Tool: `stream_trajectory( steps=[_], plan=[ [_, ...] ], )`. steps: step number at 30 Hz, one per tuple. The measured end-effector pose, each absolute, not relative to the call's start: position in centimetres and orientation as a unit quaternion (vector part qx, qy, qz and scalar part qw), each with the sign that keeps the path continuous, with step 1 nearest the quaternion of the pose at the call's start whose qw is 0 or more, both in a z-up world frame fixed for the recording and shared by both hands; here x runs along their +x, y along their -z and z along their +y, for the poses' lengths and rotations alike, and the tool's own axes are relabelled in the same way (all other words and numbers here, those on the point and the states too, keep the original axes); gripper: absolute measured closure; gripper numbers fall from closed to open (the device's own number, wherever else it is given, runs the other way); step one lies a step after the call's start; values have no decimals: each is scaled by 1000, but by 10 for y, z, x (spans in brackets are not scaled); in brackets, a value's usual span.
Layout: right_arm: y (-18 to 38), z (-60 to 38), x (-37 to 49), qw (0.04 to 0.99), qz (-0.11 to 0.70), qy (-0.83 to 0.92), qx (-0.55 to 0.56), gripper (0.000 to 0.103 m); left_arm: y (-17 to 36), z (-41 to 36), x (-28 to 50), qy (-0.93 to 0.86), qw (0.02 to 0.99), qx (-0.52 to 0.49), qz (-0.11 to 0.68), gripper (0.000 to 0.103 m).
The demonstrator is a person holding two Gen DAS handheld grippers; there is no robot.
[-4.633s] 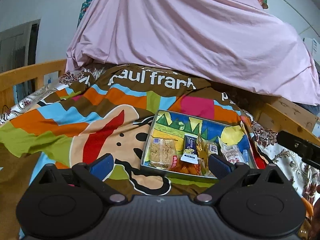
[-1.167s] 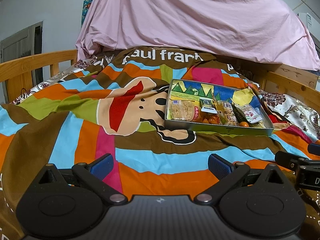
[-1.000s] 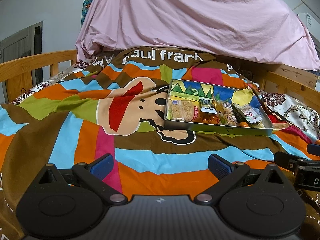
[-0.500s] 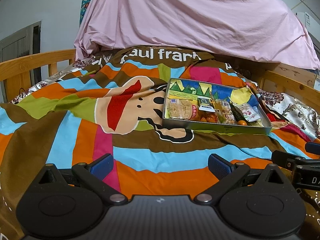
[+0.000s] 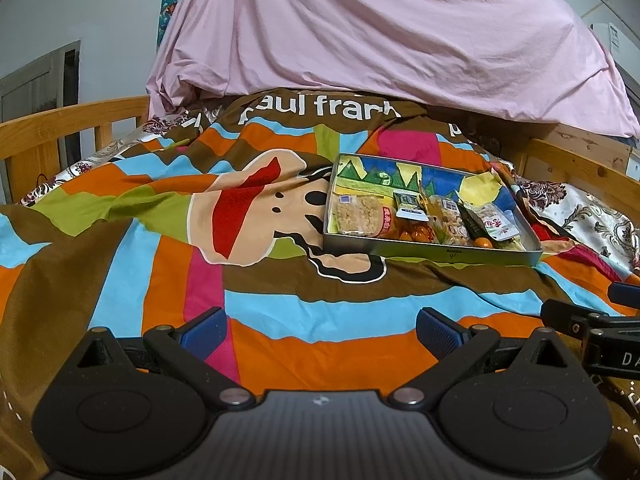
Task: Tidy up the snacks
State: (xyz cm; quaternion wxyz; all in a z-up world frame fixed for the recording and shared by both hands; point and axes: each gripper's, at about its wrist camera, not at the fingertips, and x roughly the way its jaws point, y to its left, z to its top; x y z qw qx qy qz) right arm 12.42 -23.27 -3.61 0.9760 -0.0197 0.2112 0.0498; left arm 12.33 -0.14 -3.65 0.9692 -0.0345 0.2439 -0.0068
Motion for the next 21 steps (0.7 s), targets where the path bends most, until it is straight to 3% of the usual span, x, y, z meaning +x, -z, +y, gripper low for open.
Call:
stream_trajectory(
  steps=[21],
  plan=[
    [35,-232,125,976,212,-50,-20,1,38,-3,122,7,969,-35,246,0]
  ],
)
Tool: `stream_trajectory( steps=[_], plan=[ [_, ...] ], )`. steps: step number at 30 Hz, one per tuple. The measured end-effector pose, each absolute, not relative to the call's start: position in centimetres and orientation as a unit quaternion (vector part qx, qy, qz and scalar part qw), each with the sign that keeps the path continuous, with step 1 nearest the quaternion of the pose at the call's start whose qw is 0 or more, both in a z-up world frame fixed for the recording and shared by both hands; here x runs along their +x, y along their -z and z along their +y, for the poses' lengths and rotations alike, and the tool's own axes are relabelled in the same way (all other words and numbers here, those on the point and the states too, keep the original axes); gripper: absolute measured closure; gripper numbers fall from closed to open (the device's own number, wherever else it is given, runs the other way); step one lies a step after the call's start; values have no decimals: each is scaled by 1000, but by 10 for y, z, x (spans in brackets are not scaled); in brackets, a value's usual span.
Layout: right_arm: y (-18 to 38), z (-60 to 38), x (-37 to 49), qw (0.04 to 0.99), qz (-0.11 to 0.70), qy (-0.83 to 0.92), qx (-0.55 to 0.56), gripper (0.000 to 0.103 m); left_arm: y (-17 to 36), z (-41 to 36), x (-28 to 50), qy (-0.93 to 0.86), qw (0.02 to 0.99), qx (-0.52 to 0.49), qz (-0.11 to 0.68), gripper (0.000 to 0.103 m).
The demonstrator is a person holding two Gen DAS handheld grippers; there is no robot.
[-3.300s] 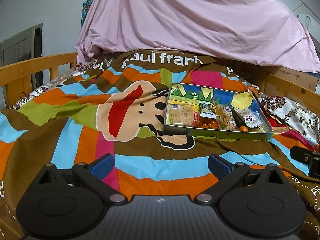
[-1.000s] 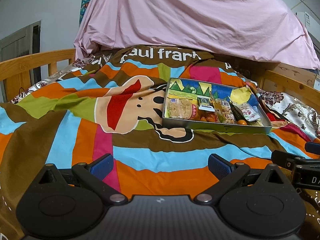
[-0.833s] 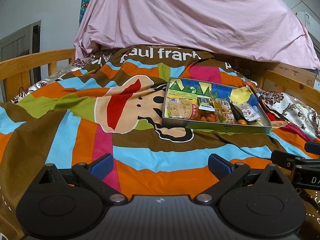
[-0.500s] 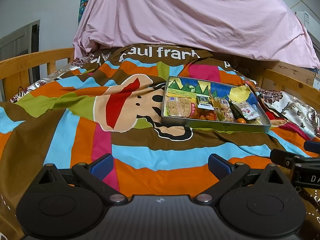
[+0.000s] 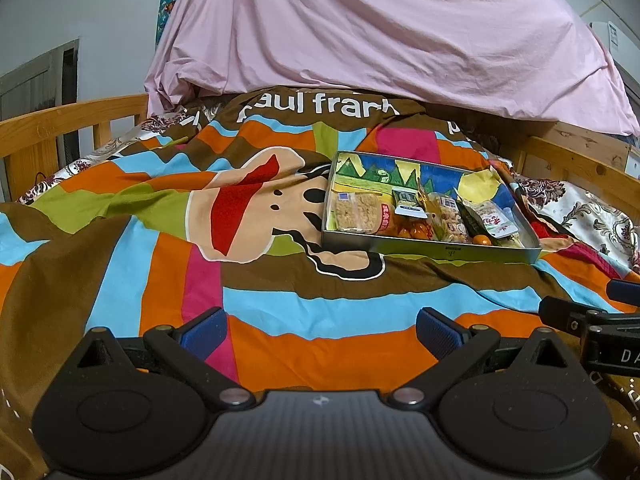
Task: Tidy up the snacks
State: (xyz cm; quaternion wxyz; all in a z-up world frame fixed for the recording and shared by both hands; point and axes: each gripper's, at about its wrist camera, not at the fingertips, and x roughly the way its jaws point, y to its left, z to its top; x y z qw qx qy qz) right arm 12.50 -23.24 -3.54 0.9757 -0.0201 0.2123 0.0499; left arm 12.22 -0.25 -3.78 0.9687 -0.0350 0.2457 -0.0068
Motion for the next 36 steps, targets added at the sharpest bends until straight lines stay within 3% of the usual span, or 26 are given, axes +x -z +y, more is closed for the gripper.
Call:
stream_trajectory(
  steps=[36],
  plan=[
    [37,-230,125,975,215,-51,-22,1,34,2,121,-13,970,-21,242,0]
  ],
)
